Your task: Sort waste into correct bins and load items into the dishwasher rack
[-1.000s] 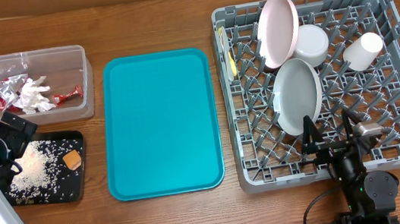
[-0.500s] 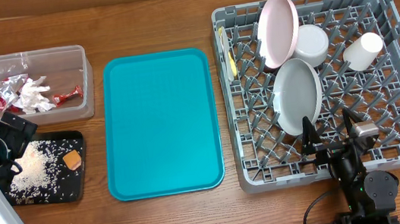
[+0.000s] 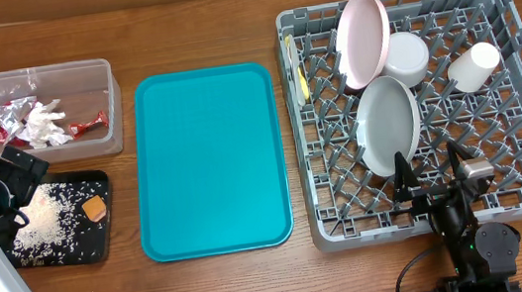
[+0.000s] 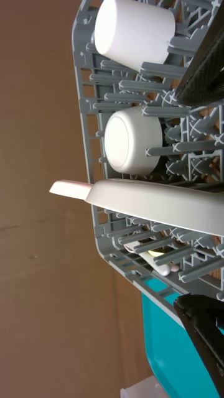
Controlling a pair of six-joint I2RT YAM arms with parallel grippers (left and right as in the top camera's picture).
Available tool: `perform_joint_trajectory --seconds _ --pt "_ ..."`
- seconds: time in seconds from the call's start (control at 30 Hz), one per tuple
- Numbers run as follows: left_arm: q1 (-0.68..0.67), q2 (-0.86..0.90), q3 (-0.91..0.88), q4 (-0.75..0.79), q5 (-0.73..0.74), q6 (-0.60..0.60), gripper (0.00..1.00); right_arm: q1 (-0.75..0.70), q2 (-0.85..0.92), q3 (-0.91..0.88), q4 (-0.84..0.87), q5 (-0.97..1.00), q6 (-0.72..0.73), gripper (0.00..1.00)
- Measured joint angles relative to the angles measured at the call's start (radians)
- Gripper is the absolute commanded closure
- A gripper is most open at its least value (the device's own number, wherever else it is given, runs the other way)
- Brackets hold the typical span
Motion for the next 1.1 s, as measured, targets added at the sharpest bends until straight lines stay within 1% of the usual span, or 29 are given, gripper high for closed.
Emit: perform_joint_trajectory --seconds 0.6,0.67,0.77,0.83,0.93,1.1 --pt "-0.003 -0.006 0.0 -0.016 -0.007 0.0 0.0 0.0 0.0 0.0 0.0 0.0 -0.003 0.0" --pt "-0.013 -0.026 -0.002 -0.015 -0.013 0.0 0.0 0.0 0.0 0.0 0.0 0.0 -0.003 0.0" --pt "-0.071 -0.102 -0.012 0.018 -0.027 0.0 0.0 0.0 0.0 0.0 0.0 0.0 -0.003 0.0" --pt "-0.143 -0.174 -0.032 0.093 -0.04 0.018 0.0 0.0 0.0 0.0 0.0 0.0 -0.003 0.0" --pt "-0.291 -0.306 -0.091 0.263 -0.048 0.075 0.0 0.0 0.0 0.0 0.0 -0.001 -0.003 0.0" --pt "-0.513 -0.537 -0.29 0.54 -0.046 0.227 0.0 0.0 0.0 0.0 0.0 -0.001 -0.003 0.0"
